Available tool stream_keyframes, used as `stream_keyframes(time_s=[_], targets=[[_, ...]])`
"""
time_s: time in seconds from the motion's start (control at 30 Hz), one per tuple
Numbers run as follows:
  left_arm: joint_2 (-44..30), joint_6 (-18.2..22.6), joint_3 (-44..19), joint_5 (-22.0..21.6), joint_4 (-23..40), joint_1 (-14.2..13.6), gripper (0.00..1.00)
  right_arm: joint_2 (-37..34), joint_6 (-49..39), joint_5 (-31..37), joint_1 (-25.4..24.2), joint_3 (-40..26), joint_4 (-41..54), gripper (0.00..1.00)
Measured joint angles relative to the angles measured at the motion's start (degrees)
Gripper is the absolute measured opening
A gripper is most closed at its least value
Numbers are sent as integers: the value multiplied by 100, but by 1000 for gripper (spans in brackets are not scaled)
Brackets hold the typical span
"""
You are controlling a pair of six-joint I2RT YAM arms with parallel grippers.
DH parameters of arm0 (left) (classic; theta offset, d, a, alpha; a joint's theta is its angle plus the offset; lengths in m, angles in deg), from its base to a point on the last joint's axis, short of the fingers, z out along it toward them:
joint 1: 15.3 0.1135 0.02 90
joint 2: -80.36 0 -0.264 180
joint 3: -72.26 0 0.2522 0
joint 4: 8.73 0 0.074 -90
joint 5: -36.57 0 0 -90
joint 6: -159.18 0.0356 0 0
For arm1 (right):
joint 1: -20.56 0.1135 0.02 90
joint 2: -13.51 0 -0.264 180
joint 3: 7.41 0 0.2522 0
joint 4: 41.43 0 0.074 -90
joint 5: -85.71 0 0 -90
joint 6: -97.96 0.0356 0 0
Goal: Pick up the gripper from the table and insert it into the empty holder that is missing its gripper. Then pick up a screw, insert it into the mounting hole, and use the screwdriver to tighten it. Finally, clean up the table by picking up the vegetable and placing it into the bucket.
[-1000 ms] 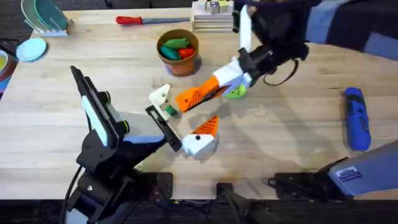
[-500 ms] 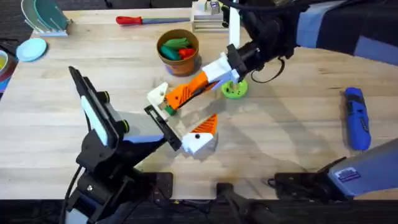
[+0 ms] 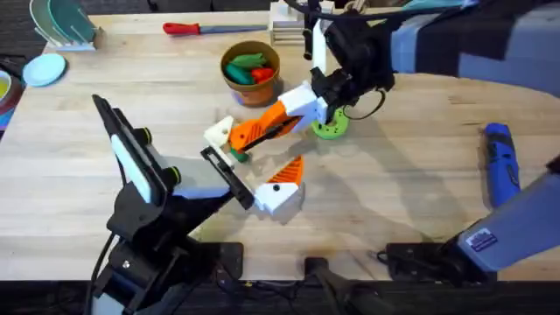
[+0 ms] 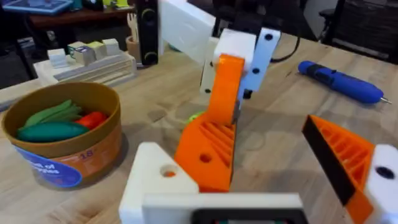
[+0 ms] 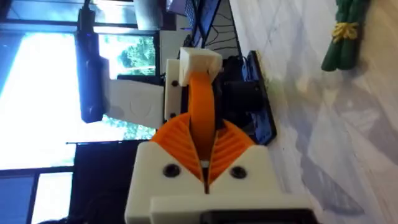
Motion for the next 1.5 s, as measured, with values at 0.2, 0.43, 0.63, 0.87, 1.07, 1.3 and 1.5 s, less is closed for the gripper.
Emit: stream_keyframes(time_s=[0.2, 0.43, 0.63, 0.87, 1.07, 1.3, 1.5], targets=[[-2, -3, 0, 96, -4, -8, 992, -173, 303, -242, 140, 0, -488, 9], [1, 12, 0, 50, -7, -9, 993, -303, 1156, -245, 293, 0, -1762, 9], [1, 8, 0, -96, 0, 28, 993, -375, 1835, -157, 365, -2, -2391, 9], [-2, -111, 0, -105, 11, 28, 992, -375, 2332, 151, 398, -22, -2457, 8], [-2, -171, 0, -129, 13, 28, 993, -375, 2458, 209, 411, -35, -2457, 8], [-2, -230, 0, -212, 17, 30, 993, -375, 2528, 316, 466, -70, -2481, 8], [-2, -246, 0, -249, 15, 34, 993, -375, 2566, 351, 476, -98, -2470, 20]])
